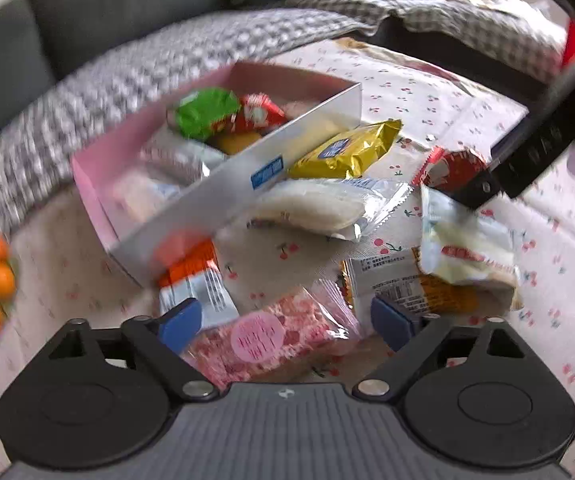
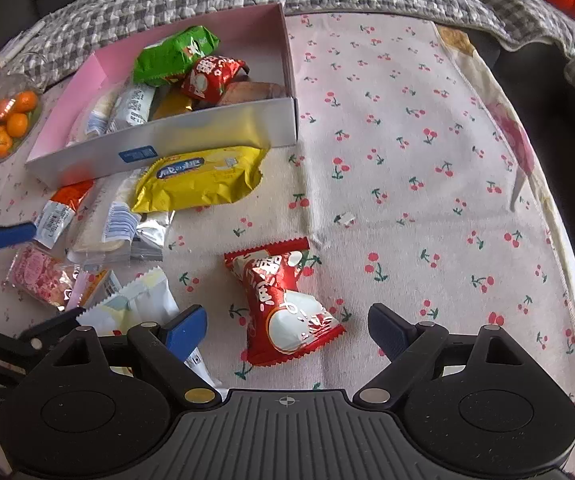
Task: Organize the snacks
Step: 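Grasp the pink rectangular packet with the left tool while the right tool grasps a red candy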
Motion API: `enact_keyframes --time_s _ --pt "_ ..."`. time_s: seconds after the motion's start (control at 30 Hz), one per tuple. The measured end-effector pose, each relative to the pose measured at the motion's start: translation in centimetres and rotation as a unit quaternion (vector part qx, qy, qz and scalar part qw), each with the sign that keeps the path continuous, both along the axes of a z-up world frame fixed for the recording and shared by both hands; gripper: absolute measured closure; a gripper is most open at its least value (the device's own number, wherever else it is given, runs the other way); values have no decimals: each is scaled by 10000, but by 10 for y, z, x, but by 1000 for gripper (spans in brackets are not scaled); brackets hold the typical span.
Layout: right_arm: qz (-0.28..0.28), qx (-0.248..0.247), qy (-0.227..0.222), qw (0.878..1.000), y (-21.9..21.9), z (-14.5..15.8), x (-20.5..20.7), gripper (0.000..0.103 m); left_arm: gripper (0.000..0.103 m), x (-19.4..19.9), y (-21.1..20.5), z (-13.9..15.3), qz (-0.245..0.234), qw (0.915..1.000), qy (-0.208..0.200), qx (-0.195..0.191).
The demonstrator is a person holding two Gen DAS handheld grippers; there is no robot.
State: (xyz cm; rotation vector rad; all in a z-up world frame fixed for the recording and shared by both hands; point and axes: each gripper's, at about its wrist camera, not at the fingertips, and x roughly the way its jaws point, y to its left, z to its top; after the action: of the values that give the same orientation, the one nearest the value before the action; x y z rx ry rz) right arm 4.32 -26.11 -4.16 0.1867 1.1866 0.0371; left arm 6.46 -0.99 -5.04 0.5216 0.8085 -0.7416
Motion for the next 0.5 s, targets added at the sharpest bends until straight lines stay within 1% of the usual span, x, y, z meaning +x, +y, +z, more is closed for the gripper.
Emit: enact_keyframes --time_s 0.03,0.13,0.17,0.23,0.27,0.37,0.5 --pt "-10 -1 10 10000 -1 -1 0 13 18 1 3 0 34 9999 89 -50" --pt "-49 -85 9 10000 -4 -4 2 13 21 -2 6 -2 37 9997 232 -23" --pt "-69 -121 7 9999 -5 -5 3 13 22 -3 7 -2 25 9994 337 -16" --pt "-107 -167 12 9998 -8 -7 4 13 28 -6 7 -2 -55 9983 585 18" --pt "-124 -189 7 9997 -9 -7 5 13 29 -10 7 -2 -118 9977 662 62" --pt "-193 -235 -7 9995 -13 -8 6 13 30 -22 8 -1 -338 9968 704 187" --pt "-273 -44 -34 9996 -17 -4 6 13 29 -29 7 0 -337 9972 600 299"
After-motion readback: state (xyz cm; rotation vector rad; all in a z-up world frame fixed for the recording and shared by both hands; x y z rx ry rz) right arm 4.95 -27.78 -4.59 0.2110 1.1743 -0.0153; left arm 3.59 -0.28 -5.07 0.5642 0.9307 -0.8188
